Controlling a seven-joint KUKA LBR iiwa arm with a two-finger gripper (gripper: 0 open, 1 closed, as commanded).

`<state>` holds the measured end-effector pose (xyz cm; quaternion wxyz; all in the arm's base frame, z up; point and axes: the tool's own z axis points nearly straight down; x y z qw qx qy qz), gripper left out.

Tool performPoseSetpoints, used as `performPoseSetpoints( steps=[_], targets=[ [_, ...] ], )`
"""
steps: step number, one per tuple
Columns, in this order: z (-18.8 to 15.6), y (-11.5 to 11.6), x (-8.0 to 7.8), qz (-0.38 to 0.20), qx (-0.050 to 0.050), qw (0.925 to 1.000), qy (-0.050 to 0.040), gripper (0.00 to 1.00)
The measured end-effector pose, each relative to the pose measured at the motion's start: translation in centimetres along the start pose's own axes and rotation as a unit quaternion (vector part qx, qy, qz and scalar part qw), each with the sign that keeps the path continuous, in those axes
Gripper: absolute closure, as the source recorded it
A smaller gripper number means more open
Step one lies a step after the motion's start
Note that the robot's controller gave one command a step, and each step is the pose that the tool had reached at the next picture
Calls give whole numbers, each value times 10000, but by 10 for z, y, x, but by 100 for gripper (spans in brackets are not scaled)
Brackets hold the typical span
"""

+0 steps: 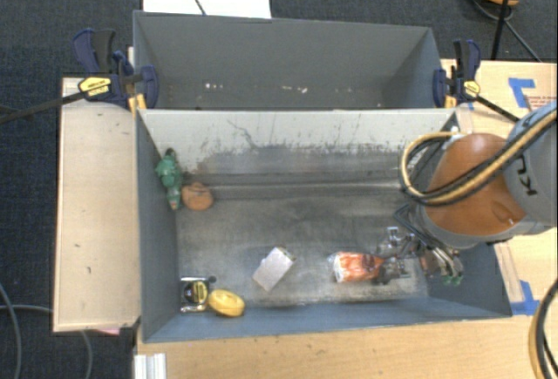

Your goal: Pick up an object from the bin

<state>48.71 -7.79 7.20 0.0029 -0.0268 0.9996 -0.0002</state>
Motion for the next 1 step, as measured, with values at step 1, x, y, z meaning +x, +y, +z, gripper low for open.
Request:
performPoseSetpoints(
  steps=[1],
  targets=[
    [-159, 7, -3, -188, 1, 9998, 7, 100]
  ],
)
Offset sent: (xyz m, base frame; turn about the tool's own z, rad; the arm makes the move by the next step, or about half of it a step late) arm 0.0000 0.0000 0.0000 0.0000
